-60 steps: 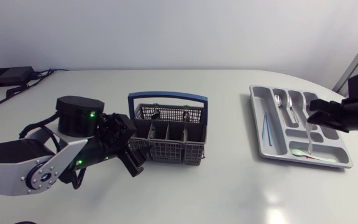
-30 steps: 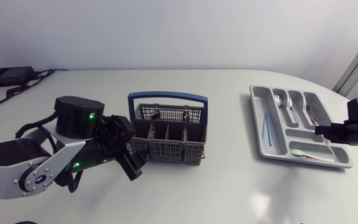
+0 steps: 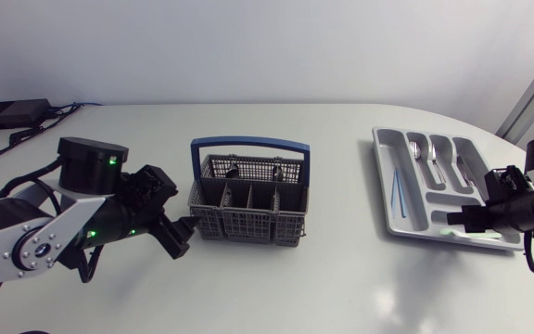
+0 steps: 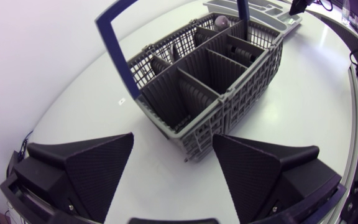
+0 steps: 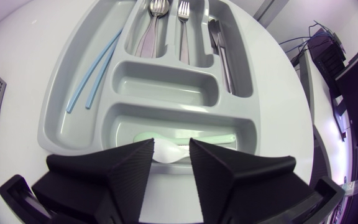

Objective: Unload the cutlery basket into the drawer organizer.

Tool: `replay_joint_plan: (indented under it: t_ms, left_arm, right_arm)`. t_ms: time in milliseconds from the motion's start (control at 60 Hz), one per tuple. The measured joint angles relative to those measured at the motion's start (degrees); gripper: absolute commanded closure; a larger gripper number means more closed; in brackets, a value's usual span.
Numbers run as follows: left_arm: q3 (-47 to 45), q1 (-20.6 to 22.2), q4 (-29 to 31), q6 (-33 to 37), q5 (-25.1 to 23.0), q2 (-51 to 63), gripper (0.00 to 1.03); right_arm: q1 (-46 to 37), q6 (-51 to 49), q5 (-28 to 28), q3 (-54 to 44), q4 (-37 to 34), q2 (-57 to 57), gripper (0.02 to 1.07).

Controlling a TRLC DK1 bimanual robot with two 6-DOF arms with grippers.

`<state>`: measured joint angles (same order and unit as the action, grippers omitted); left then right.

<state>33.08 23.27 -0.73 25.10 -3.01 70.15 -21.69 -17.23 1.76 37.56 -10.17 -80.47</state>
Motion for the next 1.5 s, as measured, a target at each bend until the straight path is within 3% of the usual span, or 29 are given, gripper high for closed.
replay_joint_plan:
  t_ms: [117, 217, 317, 500, 750, 800, 883, 917, 1000, 1033, 1300, 1500]
  left_arm:
    - [0.0, -2.7, 1.0, 0.0, -1.5, 0.0, 0.15]
    - [0.0, -4.2, 1.3, -0.1, -2.0, 0.0, 0.15]
    - [0.0, -4.9, 1.3, -0.5, -2.3, 0.0, 0.18]
    - [0.0, -6.0, 1.3, -1.2, -2.4, 0.0, 0.28]
    - [0.0, -6.0, 1.3, -2.2, -2.4, 0.0, 0.49]
    - [0.0, -5.9, 1.3, -2.2, -2.4, 0.2, 0.54]
    - [0.0, -5.2, 1.3, -2.2, -2.5, 0.9, 0.63]
    - [0.0, -5.0, 1.3, -2.2, -2.5, 1.3, 0.66]
    - [0.0, -4.2, 0.9, -2.2, -2.5, 2.6, 0.76]
    - [0.0, -3.8, 0.5, -2.2, -2.5, 3.4, 0.78]
    - [0.4, -1.5, -2.0, -2.2, -2.5, 9.1, 0.98]
    - [1.2, -0.3, -2.8, -2.2, -2.5, 10.9, 0.98]
  right_arm:
    - [0.4, 0.0, 0.0, -0.2, -0.7, 3.6, 0.20]
    - [2.2, 0.1, -0.7, -0.2, -3.0, 8.0, 0.20]
    - [5.2, 0.8, -6.2, -0.1, -6.4, 12.6, 0.20]
    - [11.5, 6.3, -23.5, 0.5, -8.3, 15.0, 0.20]
    - [22.9, 13.0, -28.6, 6.8, -5.0, 4.6, 0.21]
    - [24.2, 13.2, -29.7, 9.0, -4.9, 1.4, 0.30]
    - [26.4, 14.0, -30.3, 12.2, -4.3, -3.4, 0.58]
    - [27.1, 14.6, -30.6, 13.4, -3.7, -5.0, 0.62]
    - [28.5, 16.4, -32.0, 17.7, -2.8, -9.7, 0.91]
    - [28.9, 17.1, -32.2, 19.3, -2.6, -11.6, 0.97]
    - [32.9, 21.0, -33.1, 33.6, -1.4, -26.2, 1.01]
    - [33.3, 22.9, -33.1, 43.6, -1.7, -36.3, 1.01]
